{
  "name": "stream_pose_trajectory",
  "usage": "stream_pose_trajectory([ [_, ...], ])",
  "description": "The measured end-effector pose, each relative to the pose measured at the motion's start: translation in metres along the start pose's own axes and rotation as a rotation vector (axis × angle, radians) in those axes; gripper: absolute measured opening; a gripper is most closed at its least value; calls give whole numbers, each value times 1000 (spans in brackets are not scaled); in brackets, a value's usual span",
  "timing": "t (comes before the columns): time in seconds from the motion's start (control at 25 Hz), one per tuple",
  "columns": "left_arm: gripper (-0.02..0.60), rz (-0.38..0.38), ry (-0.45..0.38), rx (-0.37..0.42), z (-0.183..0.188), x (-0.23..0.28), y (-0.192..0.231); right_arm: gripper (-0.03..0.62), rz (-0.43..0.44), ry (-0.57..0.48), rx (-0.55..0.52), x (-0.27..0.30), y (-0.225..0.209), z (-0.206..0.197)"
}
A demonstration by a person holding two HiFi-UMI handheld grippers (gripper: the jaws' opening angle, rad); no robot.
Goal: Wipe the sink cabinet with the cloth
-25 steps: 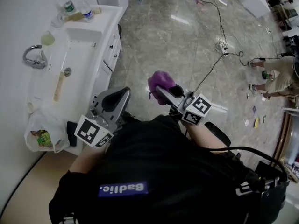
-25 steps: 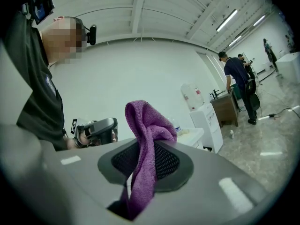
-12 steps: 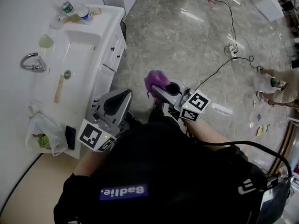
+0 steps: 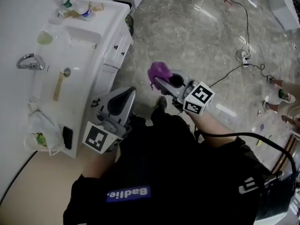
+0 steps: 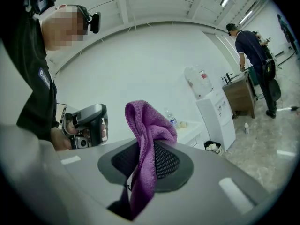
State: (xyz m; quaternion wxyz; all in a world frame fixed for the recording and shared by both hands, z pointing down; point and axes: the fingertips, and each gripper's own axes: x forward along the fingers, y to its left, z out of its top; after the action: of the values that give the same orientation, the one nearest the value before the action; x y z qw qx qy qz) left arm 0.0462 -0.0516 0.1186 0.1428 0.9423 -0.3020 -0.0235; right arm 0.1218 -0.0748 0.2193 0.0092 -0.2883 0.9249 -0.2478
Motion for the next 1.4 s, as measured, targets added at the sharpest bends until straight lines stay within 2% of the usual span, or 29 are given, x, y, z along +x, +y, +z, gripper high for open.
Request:
stream_pose_trajectory([
  [0.28,5,-28,18,-36,-53,24,35,74,-52,-11,-1,40,-68,-40],
  [0.52,6,-49,21,13,-112,29,71,74,-67,-7,-68,87,-110,-98],
  [0.92,5,-73,15,25,-235,48,123,73,-87,-47,-124,148,-203,-188],
  [1.08,5,-97,42,36,-295,49,146,74,-98,-79,-146,176,-240,-229],
  [1.4,5,-86,-3,64,-405,47,192,74,-87,-88,-209,224,-308,-304],
])
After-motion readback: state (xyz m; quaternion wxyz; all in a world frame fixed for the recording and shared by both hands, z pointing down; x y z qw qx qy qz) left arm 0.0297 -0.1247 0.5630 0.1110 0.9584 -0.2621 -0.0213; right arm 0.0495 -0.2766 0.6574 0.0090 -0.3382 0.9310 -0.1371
